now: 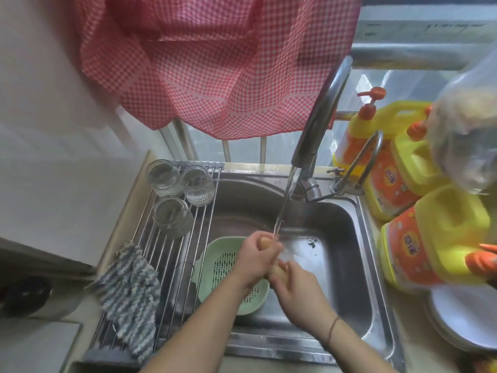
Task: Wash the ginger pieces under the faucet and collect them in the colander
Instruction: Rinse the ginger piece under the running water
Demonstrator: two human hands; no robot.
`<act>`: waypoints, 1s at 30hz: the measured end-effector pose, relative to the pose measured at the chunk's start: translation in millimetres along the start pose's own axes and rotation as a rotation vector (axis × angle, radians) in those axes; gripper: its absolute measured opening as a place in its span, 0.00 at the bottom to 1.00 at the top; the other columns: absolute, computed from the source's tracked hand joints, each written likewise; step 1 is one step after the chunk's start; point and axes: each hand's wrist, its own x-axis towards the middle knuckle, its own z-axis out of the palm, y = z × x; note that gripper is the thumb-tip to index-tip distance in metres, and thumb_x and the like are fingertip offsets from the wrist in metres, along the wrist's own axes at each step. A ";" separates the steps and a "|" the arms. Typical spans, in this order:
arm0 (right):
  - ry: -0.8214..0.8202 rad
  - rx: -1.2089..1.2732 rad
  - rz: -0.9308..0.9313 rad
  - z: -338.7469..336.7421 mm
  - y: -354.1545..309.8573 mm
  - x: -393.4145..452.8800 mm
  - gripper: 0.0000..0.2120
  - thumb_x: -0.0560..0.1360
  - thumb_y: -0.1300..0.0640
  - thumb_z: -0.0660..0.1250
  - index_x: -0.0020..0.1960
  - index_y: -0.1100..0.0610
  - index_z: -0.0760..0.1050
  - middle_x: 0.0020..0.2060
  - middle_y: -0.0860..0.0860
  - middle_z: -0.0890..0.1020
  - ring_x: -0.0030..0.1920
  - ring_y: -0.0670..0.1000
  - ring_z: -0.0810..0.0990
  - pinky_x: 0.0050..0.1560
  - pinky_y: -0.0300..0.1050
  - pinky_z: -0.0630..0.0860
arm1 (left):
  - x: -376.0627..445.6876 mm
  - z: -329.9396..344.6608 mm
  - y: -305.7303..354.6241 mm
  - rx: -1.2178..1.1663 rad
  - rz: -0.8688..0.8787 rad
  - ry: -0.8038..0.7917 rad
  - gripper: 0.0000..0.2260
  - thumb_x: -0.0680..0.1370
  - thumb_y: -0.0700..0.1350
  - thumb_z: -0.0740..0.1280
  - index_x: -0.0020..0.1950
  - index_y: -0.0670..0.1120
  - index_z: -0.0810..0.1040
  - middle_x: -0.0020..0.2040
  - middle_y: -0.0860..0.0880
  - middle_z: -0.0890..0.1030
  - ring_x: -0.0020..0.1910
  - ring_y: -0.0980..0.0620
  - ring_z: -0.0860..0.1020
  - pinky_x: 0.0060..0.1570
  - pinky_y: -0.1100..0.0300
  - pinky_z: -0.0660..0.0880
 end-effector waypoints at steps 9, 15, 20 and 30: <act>0.274 -0.668 -0.188 27.4 4.9 5.5 0.22 0.49 0.68 0.78 0.36 0.58 0.70 0.23 0.52 0.72 0.13 0.55 0.69 0.20 0.37 0.49 | 33.8 15.8 5.1 -0.452 -0.379 0.349 0.24 0.83 0.56 0.57 0.30 0.45 0.69 0.28 0.45 0.71 0.24 0.50 0.69 0.27 0.61 0.67; 0.333 -0.640 -0.188 14.9 16.1 19.1 0.18 0.58 0.67 0.76 0.41 0.57 0.72 0.28 0.53 0.73 0.16 0.57 0.71 0.19 0.40 0.54 | 10.7 39.0 -14.1 -0.105 0.086 0.262 0.14 0.80 0.39 0.65 0.61 0.47 0.64 0.45 0.47 0.73 0.40 0.53 0.73 0.43 0.61 0.73; 0.096 -0.156 -0.019 11.4 13.2 4.2 0.15 0.71 0.56 0.66 0.56 0.49 0.68 0.45 0.48 0.80 0.41 0.55 0.82 0.34 0.48 0.73 | 13.7 25.7 -26.4 -0.282 0.006 0.321 0.07 0.79 0.38 0.65 0.53 0.46 0.69 0.39 0.45 0.73 0.32 0.52 0.73 0.36 0.57 0.74; -0.300 0.745 0.344 1.4 -1.7 1.4 0.11 0.77 0.50 0.64 0.42 0.56 0.68 0.24 0.47 0.68 0.20 0.47 0.62 0.21 0.35 0.56 | 21.1 21.9 -18.1 -0.877 -0.163 0.237 0.16 0.81 0.54 0.61 0.37 0.46 0.69 0.29 0.47 0.73 0.34 0.49 0.76 0.48 0.52 0.74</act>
